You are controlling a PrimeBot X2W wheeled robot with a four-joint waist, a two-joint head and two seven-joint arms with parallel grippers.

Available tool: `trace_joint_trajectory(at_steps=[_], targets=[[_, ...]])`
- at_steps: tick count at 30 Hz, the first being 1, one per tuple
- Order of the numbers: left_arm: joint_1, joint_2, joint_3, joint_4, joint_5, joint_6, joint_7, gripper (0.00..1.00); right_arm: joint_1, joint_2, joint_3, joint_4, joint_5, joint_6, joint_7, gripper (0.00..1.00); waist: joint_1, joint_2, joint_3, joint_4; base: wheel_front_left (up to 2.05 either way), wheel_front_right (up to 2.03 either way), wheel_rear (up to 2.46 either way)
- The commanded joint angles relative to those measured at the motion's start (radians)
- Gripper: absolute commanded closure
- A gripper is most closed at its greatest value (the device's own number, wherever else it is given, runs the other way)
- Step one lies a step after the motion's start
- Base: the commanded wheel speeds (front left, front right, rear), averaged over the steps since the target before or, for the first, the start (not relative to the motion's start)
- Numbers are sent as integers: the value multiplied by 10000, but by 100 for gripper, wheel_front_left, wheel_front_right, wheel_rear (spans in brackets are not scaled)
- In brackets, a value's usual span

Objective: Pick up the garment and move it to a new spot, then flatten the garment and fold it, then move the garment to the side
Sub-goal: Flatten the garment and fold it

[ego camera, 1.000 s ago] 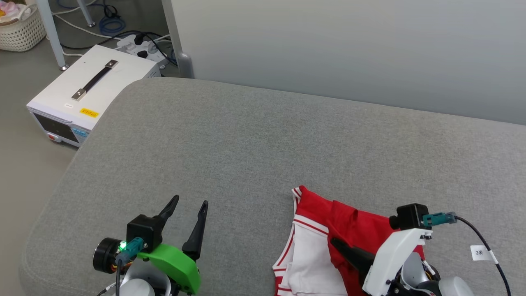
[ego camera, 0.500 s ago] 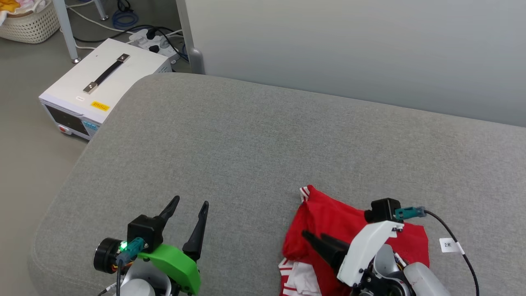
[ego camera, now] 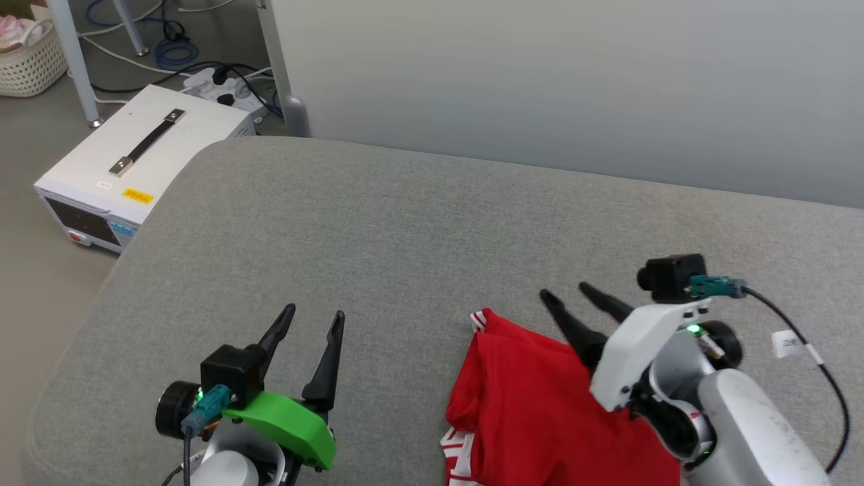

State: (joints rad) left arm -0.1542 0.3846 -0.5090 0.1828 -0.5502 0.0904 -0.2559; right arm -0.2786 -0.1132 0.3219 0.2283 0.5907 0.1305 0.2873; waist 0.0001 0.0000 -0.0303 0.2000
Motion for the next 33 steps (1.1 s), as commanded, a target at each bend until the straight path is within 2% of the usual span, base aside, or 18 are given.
trace_joint_trajectory(at_steps=[1, 6, 11, 15, 21, 33], targets=[[156, -120, 165, -159, 120, -74, -59, 0, -73, -396, -182, -234, -497, 2, -244, 0, -1, 0, -17, -156, 0, 0, 0], [344, -414, 704, -625, 506, -251, -59, 0, 303, -1550, -713, -1174, -2028, 2, -1138, 0, -1, 0, -26, -446, 0, 0, 0], [595, -716, 1113, -807, 878, -479, -59, 0, 1010, -2223, -1466, -1843, -2926, 2, -2165, 0, -1, 0, -15, -730, 0, 0, 0], [783, -1027, 1444, -892, 1126, -717, -59, 0, 1740, -2129, -2353, -2322, -3225, 2, -2989, 0, -1, 0, 24, -925, 0, 0, 0], [1168, -1430, 2017, -1072, 1615, -1126, -59, 0, 2938, -1466, -3337, -3067, -3444, 2, -3779, 0, -1, 0, 113, -1134, 0, 0, 0], [1821, -2321, 3114, -1151, 2861, -1613, -59, 0, 4298, -196, -3613, -3559, -3861, 2, -4253, 0, -1, 0, 227, -1291, 0, 0, 0]])
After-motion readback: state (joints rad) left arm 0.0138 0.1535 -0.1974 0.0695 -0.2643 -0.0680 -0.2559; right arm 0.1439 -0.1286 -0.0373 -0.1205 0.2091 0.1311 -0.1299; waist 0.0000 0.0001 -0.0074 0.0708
